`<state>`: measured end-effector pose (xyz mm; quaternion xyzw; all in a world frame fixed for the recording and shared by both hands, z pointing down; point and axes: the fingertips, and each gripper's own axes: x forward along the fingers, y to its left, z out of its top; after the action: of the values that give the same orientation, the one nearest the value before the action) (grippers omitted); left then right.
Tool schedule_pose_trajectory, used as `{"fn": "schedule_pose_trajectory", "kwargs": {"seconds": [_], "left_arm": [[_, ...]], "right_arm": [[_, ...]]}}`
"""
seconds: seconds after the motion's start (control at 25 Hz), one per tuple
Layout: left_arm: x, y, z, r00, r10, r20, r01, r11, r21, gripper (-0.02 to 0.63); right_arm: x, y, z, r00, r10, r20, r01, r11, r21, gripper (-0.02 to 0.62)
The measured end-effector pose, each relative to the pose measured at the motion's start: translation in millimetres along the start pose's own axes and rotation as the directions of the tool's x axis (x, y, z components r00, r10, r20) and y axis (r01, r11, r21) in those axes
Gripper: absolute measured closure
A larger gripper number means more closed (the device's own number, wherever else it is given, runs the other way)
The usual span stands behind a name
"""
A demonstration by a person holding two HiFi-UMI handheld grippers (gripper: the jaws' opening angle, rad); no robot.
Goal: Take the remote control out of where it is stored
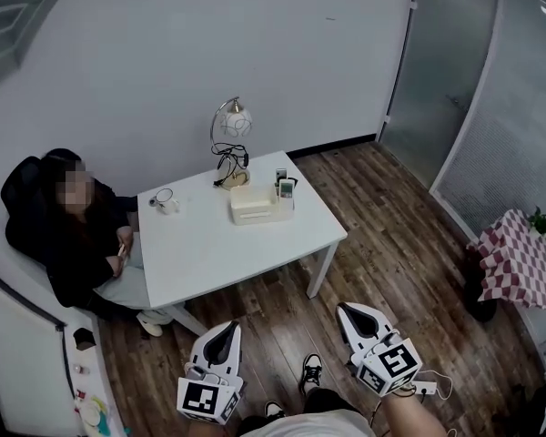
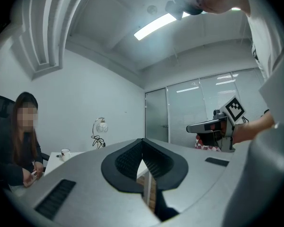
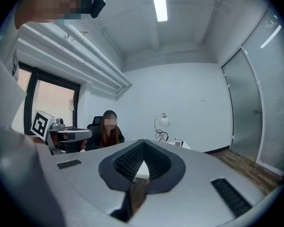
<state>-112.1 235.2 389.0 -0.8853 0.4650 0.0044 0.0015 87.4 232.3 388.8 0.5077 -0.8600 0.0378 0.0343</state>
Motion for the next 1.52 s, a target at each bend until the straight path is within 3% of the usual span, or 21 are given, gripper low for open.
{"fn": "schedule_pose_trajectory", "kwargs": {"seconds": [0.6, 0.84, 1.16, 1.32, 1.52], "left_arm": [[191.7, 74.0, 7.1, 0.995, 0.097, -0.032, -0.097, 0.995, -0.017, 0.598], [246.6, 87.7, 5.2, 0.992, 0.113, -0.05, -0.114, 0.993, -0.017, 0.598], [280.8, 122.4, -1.5, 0.996, 0.056, -0.064, -0.058, 0.998, -0.031, 0.598], [279.6, 141.5, -7.7, 0.997, 0.004, -0.079, -0.006, 1.0, -0.026, 0.598], [270.6, 170.7, -17.3, 0.996, -0.017, -0.093, 0.012, 0.999, -0.045, 0.598]], "right_arm": [[168.1, -151.2, 12.3, 0.997, 0.079, -0.006, -0.079, 0.997, 0.01, 0.592], [210.7, -202.1, 9.3, 0.996, 0.092, -0.013, -0.092, 0.995, 0.037, 0.591], [250.4, -215.4, 0.2, 0.998, 0.012, -0.064, -0.009, 0.999, 0.052, 0.591], [271.0, -208.4, -8.5, 0.994, -0.06, -0.092, 0.067, 0.995, 0.073, 0.591], [314.2, -198.8, -25.5, 0.985, -0.093, -0.142, 0.105, 0.991, 0.082, 0.579]]}}
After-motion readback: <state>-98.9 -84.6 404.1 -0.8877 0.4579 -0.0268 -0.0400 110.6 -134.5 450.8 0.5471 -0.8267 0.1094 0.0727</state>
